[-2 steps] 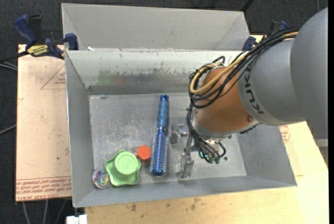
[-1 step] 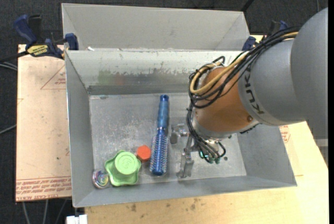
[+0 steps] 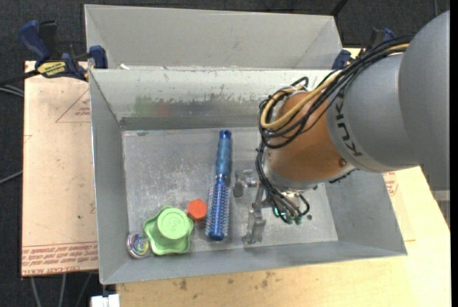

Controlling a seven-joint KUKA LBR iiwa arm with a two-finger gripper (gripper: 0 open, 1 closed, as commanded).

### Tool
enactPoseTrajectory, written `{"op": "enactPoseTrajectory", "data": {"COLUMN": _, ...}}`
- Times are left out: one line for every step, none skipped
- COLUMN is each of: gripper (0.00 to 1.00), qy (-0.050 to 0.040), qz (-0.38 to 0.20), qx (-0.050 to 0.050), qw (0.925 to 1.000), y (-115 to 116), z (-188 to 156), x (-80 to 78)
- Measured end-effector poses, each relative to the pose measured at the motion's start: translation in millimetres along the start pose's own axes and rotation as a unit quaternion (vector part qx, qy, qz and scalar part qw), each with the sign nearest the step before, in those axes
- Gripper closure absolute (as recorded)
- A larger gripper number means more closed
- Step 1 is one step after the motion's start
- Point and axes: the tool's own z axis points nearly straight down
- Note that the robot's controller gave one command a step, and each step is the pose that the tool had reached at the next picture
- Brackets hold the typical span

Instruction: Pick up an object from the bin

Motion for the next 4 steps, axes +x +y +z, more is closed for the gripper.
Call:
{"op": "enactPoseTrajectory", "data": {"gripper": 0.0, "qy": 0.0, "qz": 0.0, "qx": 0.0, "qw": 1.0, "y": 0, "z": 0, "x": 0.0}}
{"op": "enactPoseTrajectory", "data": {"gripper": 0.0, "qy": -0.0061, "qz": -0.09, "qx": 0.0, "qw": 0.9959, "y": -33, "z": 17, "x": 13.8}}
{"op": "enactPoseTrajectory", "data": {"gripper": 0.0, "qy": -0.0026, "qz": -0.099, "qx": 0.003, "qw": 0.9951, "y": -132, "z": -6, "x": -18.4}}
{"op": "enactPoseTrajectory", "data": {"gripper": 0.0, "qy": -0.0038, "qz": -0.184, "qx": 0.002, "qw": 0.983, "y": -166, "z": -35, "x": -92.6}}
